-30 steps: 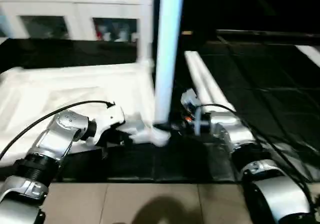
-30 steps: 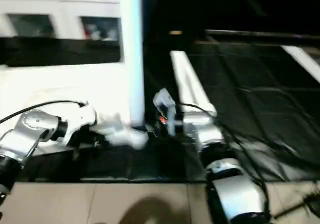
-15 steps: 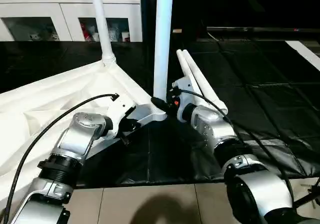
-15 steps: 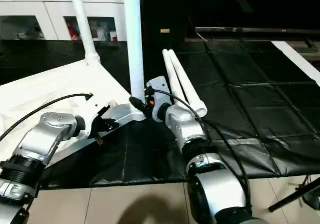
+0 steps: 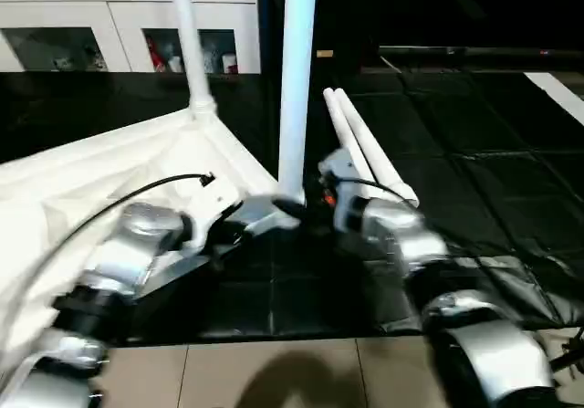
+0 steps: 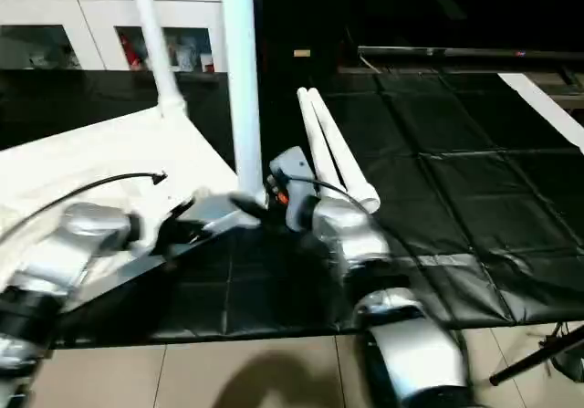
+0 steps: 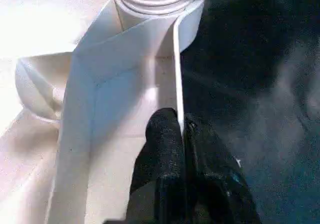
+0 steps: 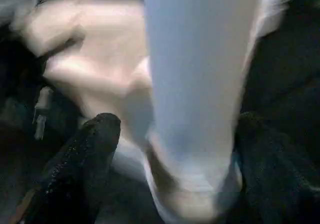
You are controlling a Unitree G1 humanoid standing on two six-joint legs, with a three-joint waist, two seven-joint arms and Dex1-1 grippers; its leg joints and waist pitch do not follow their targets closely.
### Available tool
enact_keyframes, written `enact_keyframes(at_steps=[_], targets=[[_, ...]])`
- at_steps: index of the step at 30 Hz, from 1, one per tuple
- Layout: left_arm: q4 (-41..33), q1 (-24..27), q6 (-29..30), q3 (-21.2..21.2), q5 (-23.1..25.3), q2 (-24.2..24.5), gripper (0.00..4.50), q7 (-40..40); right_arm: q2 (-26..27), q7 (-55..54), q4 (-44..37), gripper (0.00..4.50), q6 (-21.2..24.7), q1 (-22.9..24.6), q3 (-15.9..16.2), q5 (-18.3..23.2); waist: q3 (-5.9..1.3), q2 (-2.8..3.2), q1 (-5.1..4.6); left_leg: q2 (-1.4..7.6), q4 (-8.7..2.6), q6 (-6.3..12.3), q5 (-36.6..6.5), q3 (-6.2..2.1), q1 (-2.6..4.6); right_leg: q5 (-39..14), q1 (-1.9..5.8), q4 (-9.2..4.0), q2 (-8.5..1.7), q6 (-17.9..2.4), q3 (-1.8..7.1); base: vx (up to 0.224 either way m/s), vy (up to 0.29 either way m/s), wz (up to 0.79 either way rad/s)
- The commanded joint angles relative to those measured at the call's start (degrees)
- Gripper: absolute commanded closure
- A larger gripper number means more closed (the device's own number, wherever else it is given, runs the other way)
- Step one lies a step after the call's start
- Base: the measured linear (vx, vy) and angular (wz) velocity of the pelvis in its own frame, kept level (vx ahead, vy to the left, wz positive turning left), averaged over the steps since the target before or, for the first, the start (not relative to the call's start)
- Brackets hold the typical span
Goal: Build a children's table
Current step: Rotate leg to tighten
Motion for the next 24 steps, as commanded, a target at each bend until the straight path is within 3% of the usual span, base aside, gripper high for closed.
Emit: enact_keyframes(at_steps=[1, 6, 17, 24], targets=[[-0.59, -0.60, -3.96, -1.33, -0.23, 1.05, 4.50, -3.78, -0.57, 6.38, -0.25, 0.30, 0.14, -0.11, 2.27, -0.34, -4.09, 0.62, 0.30, -0.32, -2.97, 4.77, -5.39, 0.90, -0.41, -1.49, 3.95, -3.58, -4.15, -13.00, 3.24, 0.000, 0.000, 0.00], [0.42, -0.69, -7.56, -3.25, 0.06, 3.61, 4.50, -9.02, -3.19, 11.52, 0.67, 0.11, 0.92, -1.91, 2.20, -0.09, -3.99, 0.86, 0.54, -0.12, -2.89, 4.26, -5.60, 0.85, -0.44, -1.57, 3.74, -3.40, -4.31, -13.94, 3.24, 0.000, 0.000, 0.00], [2.28, -2.12, -13.74, -6.43, -1.08, 6.31, 4.50, -19.48, -4.96, 23.38, 1.41, 0.11, -1.46, -4.06, 4.70, 0.27, -4.10, 0.52, 1.45, -0.02, -2.91, 3.80, -5.59, 0.89, -0.38, -1.38, 3.77, -3.15, -4.41, -13.93, 3.30, 0.000, 0.000, 0.00], [2.99, -2.08, -15.74, -6.94, -0.77, 6.07, 4.50, -20.26, -3.83, 27.97, 2.24, 0.71, 0.44, -4.62, 4.85, 1.50, -4.11, 0.37, 1.75, -0.01, -2.90, 3.84, -5.69, 0.89, -0.43, -2.52, 3.76, -3.18, -4.49, -13.41, 3.31, 0.000, 0.000, 0.00]])
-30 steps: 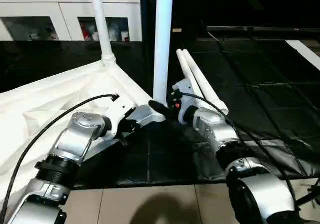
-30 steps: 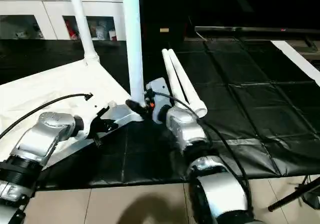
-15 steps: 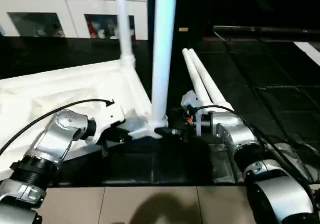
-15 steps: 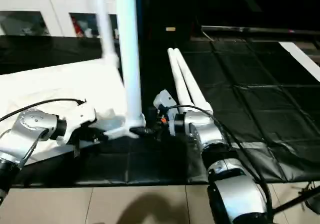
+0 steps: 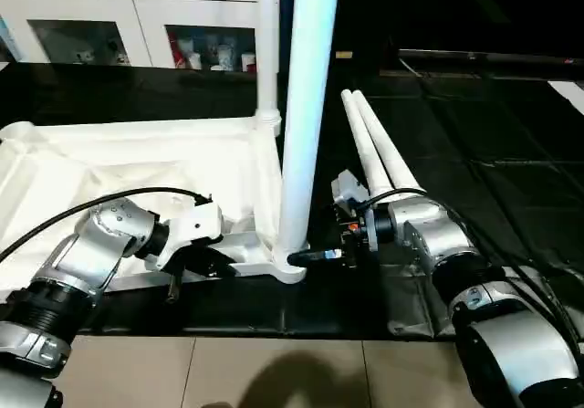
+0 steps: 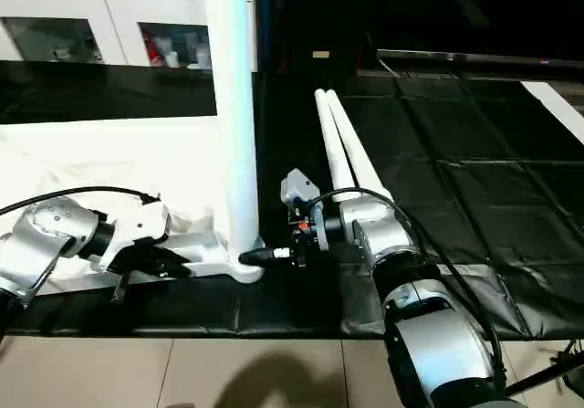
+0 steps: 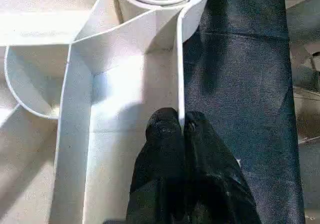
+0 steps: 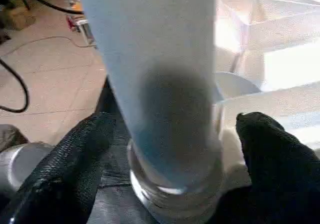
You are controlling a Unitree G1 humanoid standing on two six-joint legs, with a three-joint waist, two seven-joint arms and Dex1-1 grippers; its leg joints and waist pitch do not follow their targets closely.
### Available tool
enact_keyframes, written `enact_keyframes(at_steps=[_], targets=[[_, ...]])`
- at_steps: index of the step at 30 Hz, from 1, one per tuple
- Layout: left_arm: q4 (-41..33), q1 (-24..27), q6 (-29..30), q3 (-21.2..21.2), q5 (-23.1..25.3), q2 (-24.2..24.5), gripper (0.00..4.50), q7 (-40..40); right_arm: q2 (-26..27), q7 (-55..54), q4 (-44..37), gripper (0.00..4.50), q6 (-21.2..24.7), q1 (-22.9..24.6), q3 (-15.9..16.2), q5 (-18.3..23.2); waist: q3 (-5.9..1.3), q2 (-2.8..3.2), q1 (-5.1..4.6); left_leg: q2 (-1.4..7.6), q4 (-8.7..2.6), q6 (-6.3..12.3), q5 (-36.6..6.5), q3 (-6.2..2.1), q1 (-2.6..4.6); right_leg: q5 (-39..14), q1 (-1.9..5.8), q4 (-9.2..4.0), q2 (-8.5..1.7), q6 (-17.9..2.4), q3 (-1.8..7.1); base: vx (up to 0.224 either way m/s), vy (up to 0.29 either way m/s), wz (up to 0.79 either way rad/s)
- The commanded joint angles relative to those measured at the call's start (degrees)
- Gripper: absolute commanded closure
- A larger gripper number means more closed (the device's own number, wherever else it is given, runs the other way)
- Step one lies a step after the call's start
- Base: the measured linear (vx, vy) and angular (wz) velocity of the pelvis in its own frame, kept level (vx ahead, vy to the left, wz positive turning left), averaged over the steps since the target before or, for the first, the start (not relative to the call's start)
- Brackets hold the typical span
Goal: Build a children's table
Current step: Rotate leg to tighten
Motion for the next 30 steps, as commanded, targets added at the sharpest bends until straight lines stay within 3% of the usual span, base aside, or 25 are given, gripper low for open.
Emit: enact_keyframes(at_steps=[1, 13, 22, 25, 28, 30], targets=[[-0.43, -1.04, -1.50, -1.95, 0.01, -0.37, 4.50, -2.42, 0.27, 2.11, 0.44, 0.78, 0.96, -1.60, 0.58, 1.08, -4.10, 0.41, -0.13, -0.06, -3.37, 3.66, -5.50, 0.89, -0.15, -2.65, 3.83, -3.38, -4.41, -13.36, 3.31, 0.000, 0.000, 0.00], [0.69, -0.49, -3.30, -1.97, 0.11, 0.03, 4.50, -3.19, 1.93, 4.71, 1.23, 1.84, 2.24, -1.88, 0.11, 1.97, -4.14, 0.69, 0.41, 0.07, -3.42, 3.03, -5.85, 0.86, 0.06, -2.94, 3.62, -3.37, -4.43, -13.24, 3.34, 0.000, 0.000, 0.00], [2.71, -1.10, -1.03, -0.37, 0.87, -1.22, 4.50, 1.36, 2.98, 3.73, 0.49, 2.25, 2.98, -0.60, -0.36, 2.84, -4.11, 0.69, 0.62, -0.01, -3.42, 2.56, -6.17, 0.91, 0.04, -3.33, 3.60, -3.38, -4.40, -12.88, 3.38, 0.000, 0.000, 0.00], [3.73, -2.27, 3.98, 2.75, -0.33, -4.19, 4.50, 7.82, 5.04, -6.46, 0.84, 2.30, 2.92, 0.33, -1.94, 2.43, -3.74, 0.54, 0.64, -0.10, -3.56, 1.35, -7.50, 0.99, 0.16, -7.19, 3.43, -3.84, -4.41, -11.94, 3.48, 0.000, 0.000, 0.00], [3.13, -3.63, 10.79, 6.18, -1.69, -7.99, 4.50, 15.75, 8.06, -20.01, 1.79, 2.38, 3.84, 0.63, -3.49, 1.32, -3.38, 0.48, 0.48, -0.39, -3.76, 0.11, -10.67, 0.79, 0.32, -16.42, 3.42, -4.79, -4.70, -9.08, 3.47, 0.000, 0.000, 0.00], [3.10, -4.84, 15.65, 8.87, -2.63, -11.24, 4.50, 21.97, 10.70, -29.04, 2.58, 2.41, 5.13, 0.02, -4.82, 1.21, -3.39, 0.45, -0.28, -0.55, -3.93, -0.93, -10.45, 0.65, 0.30, -18.46, 3.47, -5.00, -4.63, -7.90, 3.44, 0.000, 0.000, 0.00]])
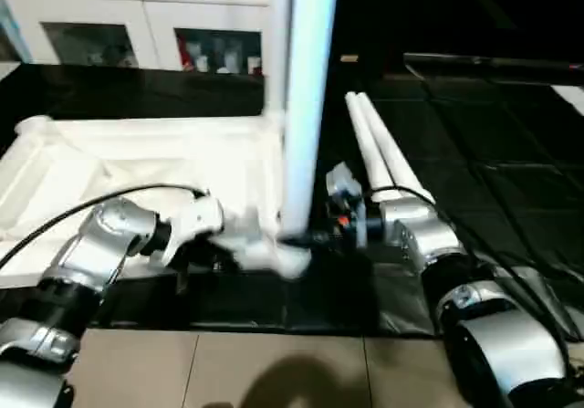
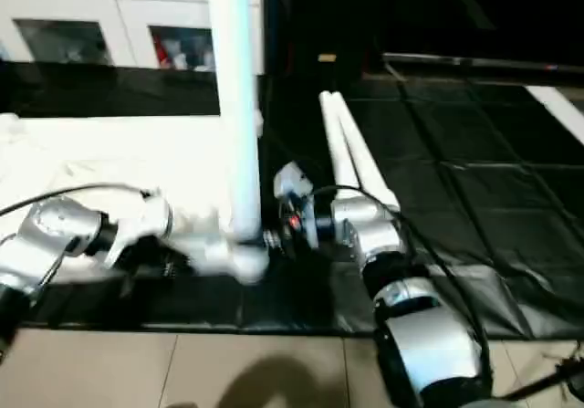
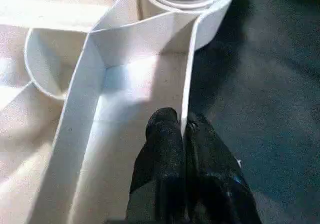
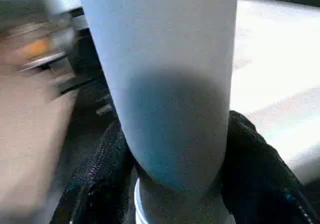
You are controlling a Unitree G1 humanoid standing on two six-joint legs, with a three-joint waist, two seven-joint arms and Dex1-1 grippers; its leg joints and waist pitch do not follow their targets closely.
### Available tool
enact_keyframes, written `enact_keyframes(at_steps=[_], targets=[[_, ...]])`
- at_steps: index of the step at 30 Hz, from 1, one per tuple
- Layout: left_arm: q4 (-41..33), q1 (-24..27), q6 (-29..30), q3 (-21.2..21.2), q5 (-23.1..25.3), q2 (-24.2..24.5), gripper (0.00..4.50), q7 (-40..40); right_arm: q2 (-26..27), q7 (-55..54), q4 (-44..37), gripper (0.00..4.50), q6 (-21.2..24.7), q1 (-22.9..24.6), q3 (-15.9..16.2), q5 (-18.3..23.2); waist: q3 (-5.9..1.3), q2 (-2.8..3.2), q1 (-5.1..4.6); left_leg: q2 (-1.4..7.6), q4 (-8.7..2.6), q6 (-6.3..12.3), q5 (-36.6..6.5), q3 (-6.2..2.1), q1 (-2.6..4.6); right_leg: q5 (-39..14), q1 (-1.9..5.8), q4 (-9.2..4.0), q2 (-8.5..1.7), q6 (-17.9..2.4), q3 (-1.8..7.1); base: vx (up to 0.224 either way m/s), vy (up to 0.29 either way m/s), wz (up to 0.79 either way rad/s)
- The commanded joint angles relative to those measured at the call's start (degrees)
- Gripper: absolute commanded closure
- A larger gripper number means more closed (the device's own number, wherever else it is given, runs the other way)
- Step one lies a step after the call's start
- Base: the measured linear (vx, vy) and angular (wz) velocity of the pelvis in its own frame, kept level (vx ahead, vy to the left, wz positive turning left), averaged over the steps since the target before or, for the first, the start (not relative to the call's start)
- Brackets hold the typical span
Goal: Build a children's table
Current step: Rotate leg to tighten
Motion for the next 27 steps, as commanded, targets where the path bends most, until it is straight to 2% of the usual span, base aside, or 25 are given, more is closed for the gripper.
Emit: enact_keyframes(at_steps=[1, 2, 4, 6, 10, 11, 14, 16, 17, 20, 22, 24, 27], targets=[[-0.70, -3.22, 4.17, 4.18, -2.81, -3.92, 4.50, 9.09, 5.22, -7.06, 1.87, 2.41, 3.61, -0.35, 0.78, -0.22, -3.35, 0.28, -0.21, -0.56, -4.12, -0.68, -10.30, 0.61, -0.39, -18.24, 3.44, -5.58, -4.50, -8.04, 3.30, 0.000, 0.000, 0.00], [-1.00, -3.65, 6.56, 4.80, -2.26, -6.01, 4.50, 12.85, 7.27, -12.88, 2.50, 2.42, 4.72, -1.23, -0.24, 0.02, -3.43, 0.39, -0.53, -0.69, -4.07, -0.44, -10.25, 0.56, -0.46, -18.23, 3.51, -5.70, -4.49, -7.99, 3.22, 0.000, 0.000, 0.00], [-1.07, -3.71, 6.91, 4.86, -2.09, -6.36, 4.50, 13.53, 7.63, -13.96, 2.63, 2.43, 4.87, -1.40, -0.38, 0.02, -3.56, 0.40, -0.94, -0.84, -3.94, -0.16, -9.62, 0.58, -0.50, -16.69, 3.52, -5.64, -4.32, -8.37, 3.20, 0.000, 0.000, 0.00], [-1.51, -4.33, 9.00, 5.41, -1.49, -8.79, 4.50, 17.28, 9.61, -19.44, 3.53, 2.44, 5.50, -2.44, -0.75, -0.29, -3.61, 0.34, -1.20, -0.83, -3.82, 0.48, -8.76, 0.73, -0.57, -14.36, 3.50, -5.52, -4.21, -8.97, 3.32, 0.000, 0.000, 0.00], [-2.47, -5.31, 11.07, 5.57, -0.78, -11.40, 4.50, 20.03, 11.09, -21.80, 3.32, 2.44, 2.65, -2.64, 1.52, -3.32, -3.72, 0.43, -1.18, -0.76, -3.79, 1.17, -7.81, 0.72, -0.59, -11.35, 3.47, -5.29, -4.14, -9.59, 3.23, 0.000, 0.000, 0.00], [-2.61, -5.35, 10.78, 5.40, -0.44, -11.38, 4.50, 20.17, 11.15, -21.10, 3.20, 2.09, 1.86, -2.42, 1.56, -3.34, -3.84, 0.46, -1.20, -0.67, -3.80, 1.41, -7.49, 0.67, -0.69, -9.76, 3.59, -5.07, -4.16, -9.99, 3.22, 0.000, 0.000, 0.00], [-3.65, -4.92, 10.93, 4.90, 0.48, -10.67, 4.50, 20.29, 11.39, -20.24, 2.89, 1.71, 2.26, -1.85, 0.50, -2.18, -3.81, 0.54, -1.37, -0.67, -3.84, 1.97, -7.14, 0.64, -0.78, -7.13, 3.71, -4.85, -4.10, -10.77, 3.21, 0.000, 0.000, 0.00], [-3.88, -4.62, 10.82, 4.81, 0.52, -10.36, 4.50, 20.09, 11.34, -20.03, 2.70, 1.59, 2.48, -1.67, 0.40, -2.03, -3.76, 0.50, -1.34, -0.67, -3.88, 2.03, -7.50, 0.65, -0.73, -7.35, 3.77, -4.94, -4.18, -10.84, 3.23, 0.000, 0.000, 0.00], [-4.37, -3.86, 10.06, 4.44, 0.33, -9.52, 4.50, 19.17, 10.94, -19.64, 2.34, 1.38, 1.73, -1.15, 0.91, -2.61, -3.76, 0.60, -1.33, -0.63, -3.89, 2.02, -7.76, 0.69, -0.67, -7.50, 3.73, -4.99, -4.22, -10.88, 3.26, 0.000, 0.000, 0.00], [-5.30, -2.58, 9.25, 3.77, 0.03, -8.08, 4.50, 17.05, 10.10, -18.70, 1.73, 1.27, 0.78, -0.31, 1.36, -3.05, -3.74, 0.59, -1.35, -0.61, -3.92, 2.01, -7.80, 0.66, -0.75, -7.40, 3.78, -4.94, -4.29, -10.86, 3.27, 0.000, 0.000, 0.00], [-5.49, -2.23, 8.85, 3.51, 0.04, -7.55, 4.50, 16.36, 9.77, -18.26, 1.58, 0.96, 0.51, -0.11, 1.37, -3.11, -3.73, 0.59, -1.48, -0.62, -3.96, 2.06, -7.78, 0.64, -0.78, -7.43, 3.83, -4.96, -4.25, -10.94, 3.28, 0.000, 0.000, 0.00], [-5.64, -1.10, 7.40, 3.49, -0.45, -5.43, 4.50, 13.22, 7.41, -12.71, 0.08, 0.85, -0.72, 1.42, 1.48, -2.69, -3.73, 0.44, -1.53, -0.56, -3.97, 2.36, -8.18, 0.63, -0.82, -7.57, 3.91, -4.97, -4.32, -10.98, 3.28, 0.000, 0.000, 0.00], [-5.33, -0.30, 4.76, 3.20, -0.57, -3.37, 4.50, 9.49, 4.27, -7.24, -1.41, 0.65, -2.34, 2.60, 3.05, -3.23, -3.75, 0.57, -1.52, -0.50, -3.96, 3.03, -7.63, 0.67, -0.74, -5.97, 3.89, -4.86, -4.13, -11.61, 3.21, 0.000, 0.000, 0.00]])
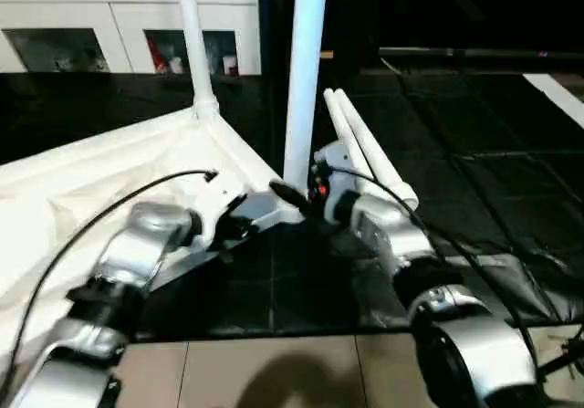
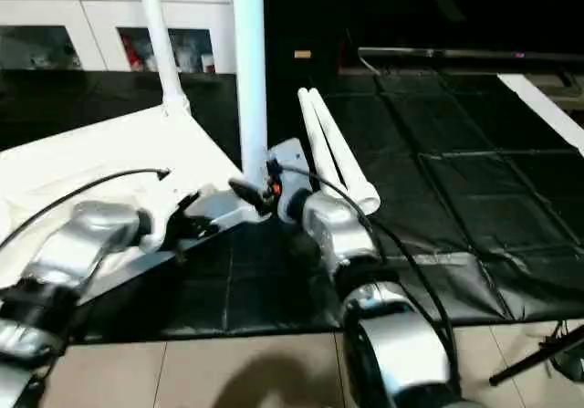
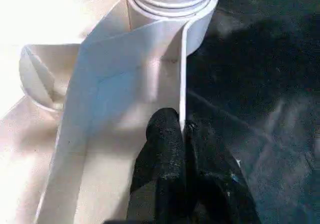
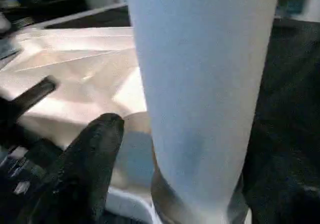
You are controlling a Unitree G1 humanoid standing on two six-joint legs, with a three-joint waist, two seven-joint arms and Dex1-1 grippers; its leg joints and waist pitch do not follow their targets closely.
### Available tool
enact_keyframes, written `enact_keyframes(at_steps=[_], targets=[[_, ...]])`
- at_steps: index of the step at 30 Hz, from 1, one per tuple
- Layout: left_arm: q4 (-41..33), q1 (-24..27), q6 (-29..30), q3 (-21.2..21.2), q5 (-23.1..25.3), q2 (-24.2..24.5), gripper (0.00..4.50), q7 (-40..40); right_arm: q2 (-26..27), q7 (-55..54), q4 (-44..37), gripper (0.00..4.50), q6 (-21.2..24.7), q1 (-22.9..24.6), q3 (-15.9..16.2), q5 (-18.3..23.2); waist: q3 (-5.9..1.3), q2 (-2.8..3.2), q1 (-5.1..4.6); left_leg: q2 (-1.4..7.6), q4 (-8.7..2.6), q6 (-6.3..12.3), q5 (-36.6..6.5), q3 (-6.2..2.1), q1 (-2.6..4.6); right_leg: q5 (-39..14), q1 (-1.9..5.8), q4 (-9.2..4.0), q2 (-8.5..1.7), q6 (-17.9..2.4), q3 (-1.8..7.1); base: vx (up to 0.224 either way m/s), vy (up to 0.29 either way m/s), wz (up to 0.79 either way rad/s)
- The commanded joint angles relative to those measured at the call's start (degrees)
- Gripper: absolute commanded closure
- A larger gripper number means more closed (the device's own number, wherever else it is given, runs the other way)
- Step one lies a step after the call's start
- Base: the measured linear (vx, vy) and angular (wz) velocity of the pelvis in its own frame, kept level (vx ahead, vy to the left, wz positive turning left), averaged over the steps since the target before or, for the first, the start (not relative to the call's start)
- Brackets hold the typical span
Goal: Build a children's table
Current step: Rotate leg to tighten
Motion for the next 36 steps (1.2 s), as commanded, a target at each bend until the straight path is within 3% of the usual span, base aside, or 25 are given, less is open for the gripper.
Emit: enact_keyframes(at_steps=[1, 3, 4, 6, 9, 13, 20, 26, 36], targets=[[-1.45, -0.92, -3.02, 0.59, -0.21, 0.83, 4.50, -1.09, 0.40, 7.75, 0.02, 0.56, 0.07, 1.70, 4.97, -1.23, -3.72, 0.58, 0.23, -0.48, -3.49, 3.12, -7.77, 0.72, -0.59, -6.09, 3.90, -4.37, -4.25, -11.53, 3.27, 0.000, 0.000, 0.00], [-1.31, -0.72, -3.64, 0.31, -0.35, 1.61, 4.50, -2.48, -0.65, 9.15, -0.26, 0.31, -0.37, 1.78, 5.13, -1.19, -3.70, 0.60, 0.23, -0.43, -3.46, 3.22, -7.98, 0.79, -0.57, -6.18, 3.86, -4.37, -4.32, -11.83, 3.32, 0.000, 0.000, 0.00], [-1.08, -0.32, -5.46, -0.49, -0.48, 3.11, 4.50, -4.90, -2.23, 11.46, -0.64, 0.20, -0.67, 1.63, 5.01, -0.76, -3.75, 0.74, 0.26, -0.42, -3.47, 3.07, -7.85, 0.76, -0.49, -6.11, 3.86, -4.30, -4.33, -12.02, 3.32, 0.000, 0.000, 0.00], [-0.88, 0.59, -10.37, -1.37, -1.33, 4.69, 4.50, -8.99, -4.33, 15.37, -1.06, 0.05, -0.68, 1.10, 4.62, -0.08, -3.79, 0.49, 0.36, -0.37, -3.42, 3.64, -8.13, 0.77, -0.65, -6.19, 4.02, -4.37, -4.24, -12.01, 3.26, 0.000, 0.000, 0.00], [-1.16, 1.45, -12.28, -2.62, -2.02, 5.88, 4.50, -13.10, -6.34, 20.08, -1.44, 0.02, 0.32, 0.17, 4.28, 0.74, -4.07, 0.59, 0.64, -0.20, -3.10, 4.35, -5.16, 0.87, -0.71, -0.97, 3.82, -3.61, -4.15, -13.47, 3.19, 0.000, 0.000, 0.00], [-1.13, 1.88, -15.54, -5.52, -1.20, 7.94, 4.50, -17.97, -8.58, 26.55, -1.64, 0.02, 1.40, -0.95, 4.82, 1.20, -4.12, 0.65, 1.38, -0.04, -2.99, 4.88, -5.20, 0.94, -0.54, -0.54, 3.64, -3.46, -4.24, -13.90, 3.18, 0.000, 0.000, 0.00], [0.69, 0.34, -19.91, -7.72, -0.21, 9.15, 4.50, -22.84, -10.04, 34.47, 0.34, 0.02, 2.01, -3.09, 6.77, 1.08, -3.91, 0.36, 1.91, -0.04, -3.21, 3.62, -7.36, 0.94, -0.53, -4.96, 3.71, -3.82, -4.45, -12.90, 3.25, 0.000, 0.000, 0.00], [-0.77, 0.96, -21.09, -8.83, -0.67, 10.79, 4.50, -25.84, -9.88, 37.36, 1.47, 0.69, 2.85, -3.84, 7.19, 1.00, -3.90, 0.28, 2.21, 0.04, -3.21, 3.39, -6.70, 0.92, -0.53, -5.51, 3.56, -3.74, -4.43, -12.47, 3.27, 0.000, 0.000, 0.00], [1.28, 0.46, -23.13, -8.76, -0.11, 10.93, 4.50, -25.90, -10.06, 42.16, 2.17, 1.35, 4.68, -4.22, 7.86, 1.48, -3.98, 0.07, 2.67, 0.06, -3.18, 3.14, -6.30, 0.97, -0.47, -5.61, 3.52, -3.67, -4.48, -12.20, 3.28, 0.000, 0.000, 0.00]])
